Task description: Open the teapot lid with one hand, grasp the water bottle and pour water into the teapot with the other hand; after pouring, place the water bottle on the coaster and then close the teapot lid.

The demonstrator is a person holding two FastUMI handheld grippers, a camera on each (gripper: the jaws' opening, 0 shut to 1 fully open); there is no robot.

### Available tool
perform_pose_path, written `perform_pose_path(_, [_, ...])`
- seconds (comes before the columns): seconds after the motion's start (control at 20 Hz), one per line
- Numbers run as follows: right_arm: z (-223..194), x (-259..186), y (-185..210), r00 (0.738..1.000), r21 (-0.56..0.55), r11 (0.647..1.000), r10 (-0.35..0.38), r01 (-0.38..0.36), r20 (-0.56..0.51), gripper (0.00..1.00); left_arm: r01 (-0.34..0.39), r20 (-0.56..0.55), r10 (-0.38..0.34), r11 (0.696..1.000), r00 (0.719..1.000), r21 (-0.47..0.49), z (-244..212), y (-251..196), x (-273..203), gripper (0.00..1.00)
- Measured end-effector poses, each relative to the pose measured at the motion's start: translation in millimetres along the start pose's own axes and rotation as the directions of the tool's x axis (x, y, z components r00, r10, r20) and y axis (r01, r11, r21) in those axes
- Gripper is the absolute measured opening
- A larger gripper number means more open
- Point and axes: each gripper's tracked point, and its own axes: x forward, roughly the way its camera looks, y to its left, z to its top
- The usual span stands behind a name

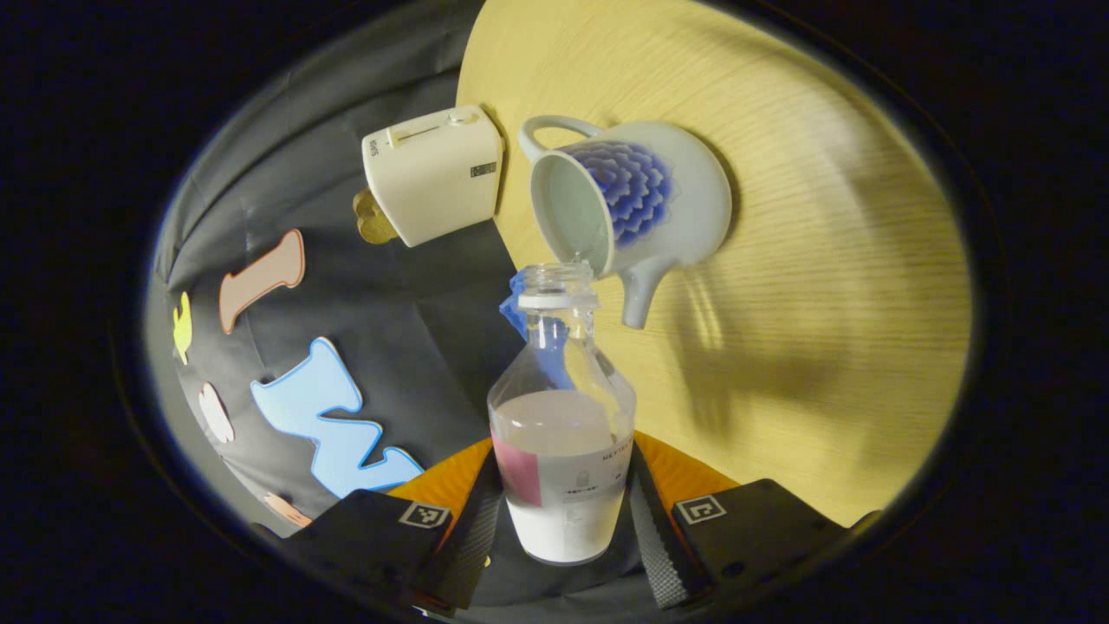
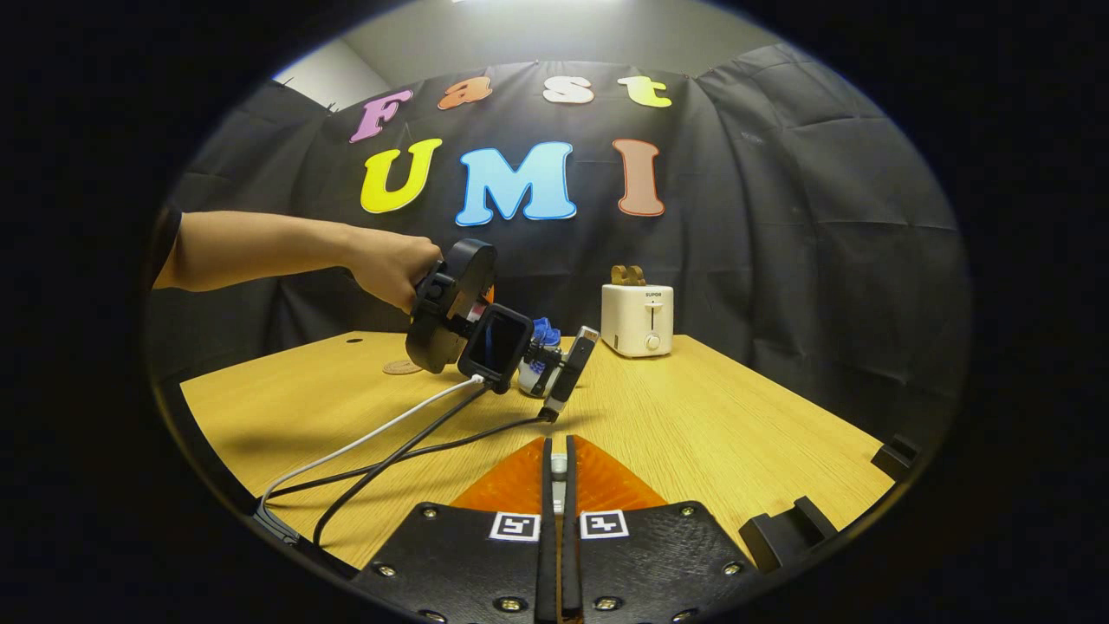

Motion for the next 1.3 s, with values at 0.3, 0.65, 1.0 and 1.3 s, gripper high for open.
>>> perform_pose_path(0.3, [-2,2,-2,1.000,0.001,1.000,-0.001,0.001,-0.005,0.03,-0.009,-0.002,0.009,0.998,1.000,0.069,2,13,-7,0.79])
perform_pose_path(0.65, [-2,2,-4,1.000,0.008,1.000,-0.009,0.009,-0.010,0.03,-0.003,-0.020,0.006,0.988,1.000,0.157,2,22,-9,0.86])
perform_pose_path(1.0, [-5,3,-7,1.000,0.006,1.000,-0.011,0.012,-0.014,0.02,0.003,-0.023,0.002,0.977,1.000,0.212,5,27,-10,0.86])
perform_pose_path(1.3, [-8,5,-9,1.000,0.021,1.000,-0.018,0.018,-0.021,0.03,0.006,-0.034,0.004,0.964,0.999,0.267,7,31,-8,0.73])
